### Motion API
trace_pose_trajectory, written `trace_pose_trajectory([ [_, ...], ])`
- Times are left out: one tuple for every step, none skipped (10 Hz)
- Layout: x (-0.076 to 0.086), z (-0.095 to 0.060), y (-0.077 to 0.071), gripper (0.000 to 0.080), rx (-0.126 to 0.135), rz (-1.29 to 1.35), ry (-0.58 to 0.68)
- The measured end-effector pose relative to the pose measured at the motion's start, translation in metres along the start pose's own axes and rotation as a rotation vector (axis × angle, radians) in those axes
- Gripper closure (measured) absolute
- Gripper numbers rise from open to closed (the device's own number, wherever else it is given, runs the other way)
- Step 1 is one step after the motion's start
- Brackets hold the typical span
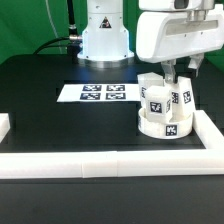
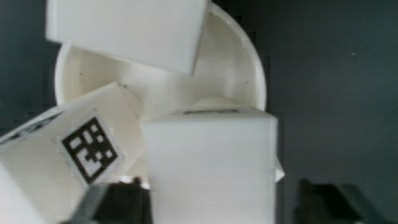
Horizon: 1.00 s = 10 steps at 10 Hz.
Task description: Assemble stool
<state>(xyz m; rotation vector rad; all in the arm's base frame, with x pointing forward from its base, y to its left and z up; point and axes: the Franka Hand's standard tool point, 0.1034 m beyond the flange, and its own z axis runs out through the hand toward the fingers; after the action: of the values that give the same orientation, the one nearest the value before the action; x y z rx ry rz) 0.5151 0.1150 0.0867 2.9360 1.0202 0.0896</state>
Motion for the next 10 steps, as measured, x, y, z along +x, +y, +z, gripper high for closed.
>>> trace_pose_trajectory([
  [0.0,-0.0007,0.0025,0.0474,-0.002,0.003,0.002],
  [0.002,-0.0019,0.0043,0.05,-0.009,0.043,0.013],
  [0.0025,-0.0023,0.0045,0.05,-0.01,0.044,0.014],
  [0.0029,-0.0026,0.0045,0.069,-0.009,0.079,0.016],
  [0.0029,-0.0025,0.0044,0.0765,-0.008,0.184,0.016],
  [0.003,-0.0025,0.0044,0.0765,-0.007,0.258,0.016],
  [0.0028,-0.0022,0.0042,0.0792,-0.007,0.336,0.016],
  [0.0022,-0.0013,0.0039,0.0797,-0.006,0.387,0.014],
  [0.0028,-0.0014,0.0038,0.0797,-0.005,0.458,0.017],
  [0.0029,-0.0015,0.0039,0.0798,-0.005,0.495,0.017],
])
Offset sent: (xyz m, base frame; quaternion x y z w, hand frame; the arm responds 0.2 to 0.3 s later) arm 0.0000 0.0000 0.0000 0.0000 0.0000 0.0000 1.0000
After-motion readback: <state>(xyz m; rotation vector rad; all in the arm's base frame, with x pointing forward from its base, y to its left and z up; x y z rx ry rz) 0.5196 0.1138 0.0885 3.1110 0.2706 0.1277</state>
